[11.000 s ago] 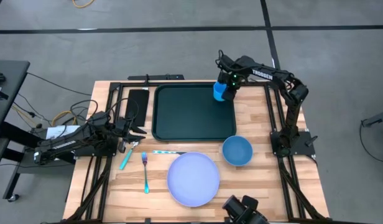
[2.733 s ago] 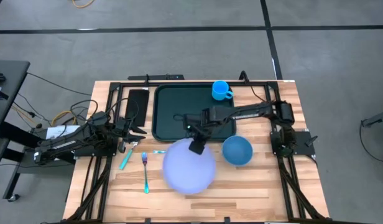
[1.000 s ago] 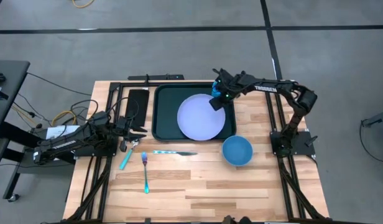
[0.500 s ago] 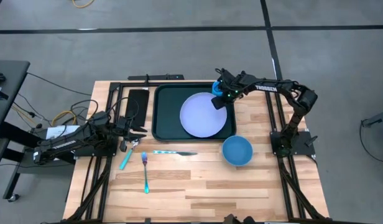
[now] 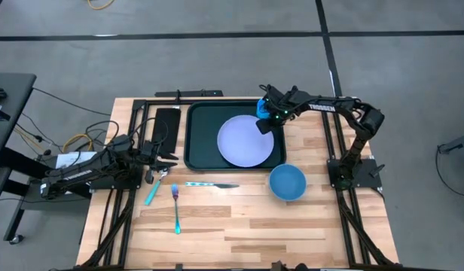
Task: Set up tray
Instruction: Put the blue bowl on the purple plate
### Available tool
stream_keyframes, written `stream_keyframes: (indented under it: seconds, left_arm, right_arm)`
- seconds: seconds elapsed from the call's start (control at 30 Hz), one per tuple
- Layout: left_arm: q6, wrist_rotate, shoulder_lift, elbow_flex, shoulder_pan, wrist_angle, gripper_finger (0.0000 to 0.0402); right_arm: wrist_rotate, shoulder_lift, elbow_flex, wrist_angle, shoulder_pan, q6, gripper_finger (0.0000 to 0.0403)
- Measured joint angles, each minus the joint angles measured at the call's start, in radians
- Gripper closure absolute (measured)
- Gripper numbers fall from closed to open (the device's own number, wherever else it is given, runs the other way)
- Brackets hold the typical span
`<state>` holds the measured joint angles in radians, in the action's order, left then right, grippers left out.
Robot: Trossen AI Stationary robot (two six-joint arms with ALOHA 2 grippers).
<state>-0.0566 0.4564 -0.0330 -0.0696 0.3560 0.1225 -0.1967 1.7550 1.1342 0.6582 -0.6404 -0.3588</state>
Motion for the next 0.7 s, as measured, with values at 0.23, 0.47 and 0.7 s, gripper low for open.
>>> stream_keyframes:
  seconds: [0.23, 0.47, 0.7]
  left_arm:
    - [0.000, 0.000, 0.000, 0.000, 0.000, 0.000, 0.0317]
    - [0.000, 0.000, 0.000, 0.000, 0.000, 0.000, 0.0317]
    - [0.000, 0.000, 0.000, 0.000, 0.000, 0.000, 0.0317]
  right_arm:
    - [-0.016, -0.057, 0.042, 0.048, -0.001, 0.016, 0.0346]
    - [-0.013, -0.218, 0.057, 0.210, 0.075, 0.046, 0.0346]
    - [0.033, -0.365, 0.057, 0.475, 0.292, 0.033, 0.0346]
